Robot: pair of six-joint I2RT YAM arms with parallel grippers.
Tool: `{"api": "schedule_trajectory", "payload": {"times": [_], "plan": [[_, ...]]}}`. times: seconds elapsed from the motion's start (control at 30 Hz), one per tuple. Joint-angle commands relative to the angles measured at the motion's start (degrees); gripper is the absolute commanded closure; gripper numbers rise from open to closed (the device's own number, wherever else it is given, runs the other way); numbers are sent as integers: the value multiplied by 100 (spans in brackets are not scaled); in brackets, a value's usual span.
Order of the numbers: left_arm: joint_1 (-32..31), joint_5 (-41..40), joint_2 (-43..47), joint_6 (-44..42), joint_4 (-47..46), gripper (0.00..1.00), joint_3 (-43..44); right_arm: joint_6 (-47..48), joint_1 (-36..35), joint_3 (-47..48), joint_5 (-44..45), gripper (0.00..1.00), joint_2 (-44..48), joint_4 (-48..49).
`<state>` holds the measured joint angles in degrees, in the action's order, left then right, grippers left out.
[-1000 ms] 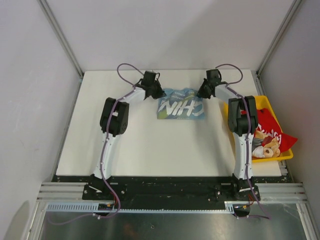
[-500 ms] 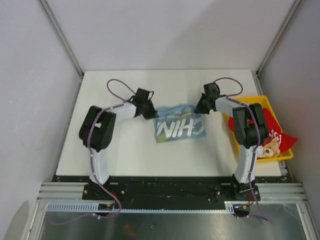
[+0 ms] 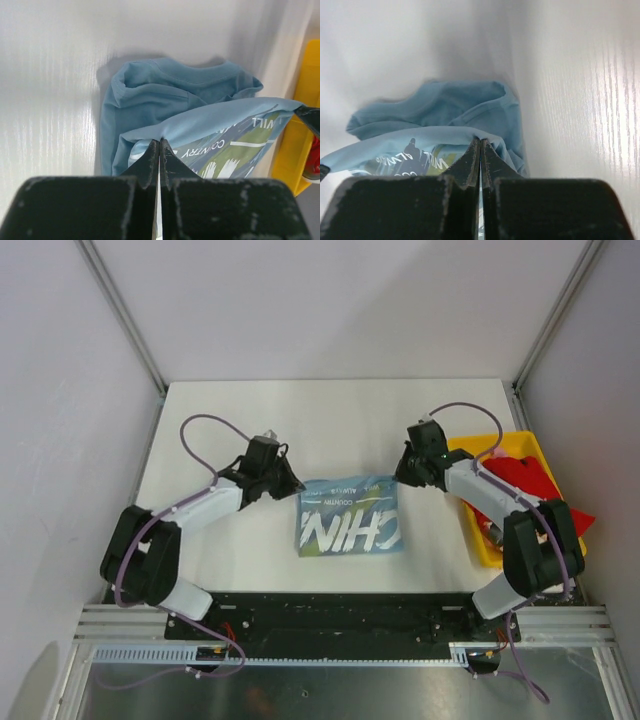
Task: Fold and stack the t-shirts
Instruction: Fold the long partially folded tshirt into a neat square
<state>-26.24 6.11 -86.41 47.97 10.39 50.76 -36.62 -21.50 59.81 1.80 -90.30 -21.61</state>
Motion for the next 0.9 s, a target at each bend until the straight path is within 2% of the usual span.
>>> {"api": "schedule_trajectory", "payload": {"times": [0.0,0.2,0.53,0.87], "plan": [[5,-172,383,-171,-112,100,-26,6,-16,33,315,100,479,52],[250,-260,31,-324,-113,100,527,236,120,225,104,100,337,707],[600,-513,-1820,-642,-231,100,1700,422,500,742,-352,100,-1358,1970],[690,-457,-2041,-712,-377,100,1940,438,599,1145,-404,100,-1817,1994]]}}
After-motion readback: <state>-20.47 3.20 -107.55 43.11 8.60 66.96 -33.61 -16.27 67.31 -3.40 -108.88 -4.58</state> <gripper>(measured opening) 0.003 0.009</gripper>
